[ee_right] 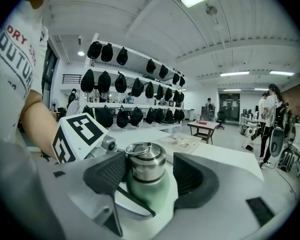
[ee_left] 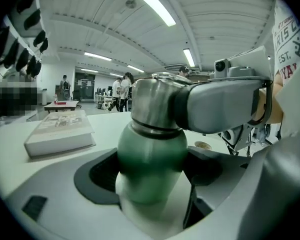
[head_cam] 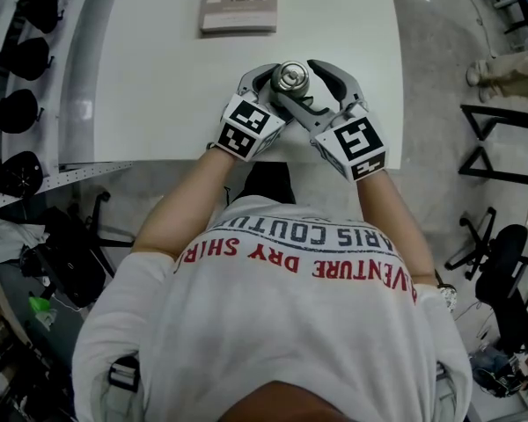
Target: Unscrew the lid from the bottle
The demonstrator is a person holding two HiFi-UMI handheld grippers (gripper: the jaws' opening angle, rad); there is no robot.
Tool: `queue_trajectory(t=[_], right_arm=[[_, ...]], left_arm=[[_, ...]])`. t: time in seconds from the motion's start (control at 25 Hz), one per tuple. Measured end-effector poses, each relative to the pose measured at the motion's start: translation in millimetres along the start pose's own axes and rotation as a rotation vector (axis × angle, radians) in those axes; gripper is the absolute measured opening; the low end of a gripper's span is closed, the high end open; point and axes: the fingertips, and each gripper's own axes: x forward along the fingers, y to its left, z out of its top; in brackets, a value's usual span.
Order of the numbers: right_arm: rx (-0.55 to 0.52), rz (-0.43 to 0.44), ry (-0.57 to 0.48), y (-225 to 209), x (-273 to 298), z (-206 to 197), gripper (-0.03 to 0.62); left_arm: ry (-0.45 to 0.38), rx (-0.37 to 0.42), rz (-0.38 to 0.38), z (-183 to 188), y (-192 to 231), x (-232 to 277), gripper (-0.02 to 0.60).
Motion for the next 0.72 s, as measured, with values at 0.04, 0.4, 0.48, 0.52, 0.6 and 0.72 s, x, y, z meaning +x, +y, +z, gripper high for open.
queue_trajectory(t=[0.04, 0.4, 0.48, 0.52, 0.6, 0.72], right_arm=[[-0.003, 0.000, -0.001, 0.5, 0.4, 0.2, 0.294], [-0.032, 0.014, -0.014, 2.8, 3.7, 0.7, 0.245], [-0.036, 0.023, -0.015, 2.4, 3.5, 0.7, 0.244], [-0.038, 0.029, -0.015, 2.2, 3.6, 0.8, 0.244], [-0.042, 0.044, -0.015, 2.4, 4.6, 1.4, 0.244], [-0.047, 0.070, -0.011, 3.2, 5.4, 1.9, 0.242]], left_arm=[[0.001, -0.004, 0.004, -0.6, -0.3, 0.0, 0.385], [-0.006, -0.017, 0.024, -1.1, 0.3, -0.4, 0.384], [-0.010, -0.022, 0.024, -0.7, -0.2, -0.2, 0.383], [-0.016, -0.023, 0.026, 0.4, 0.1, -0.1, 0.384], [-0.021, -0.022, 0.023, 1.9, 1.4, -0.6, 0.383], [-0.002, -0.016, -0.003, -0.8, 1.1, -1.2, 0.385]])
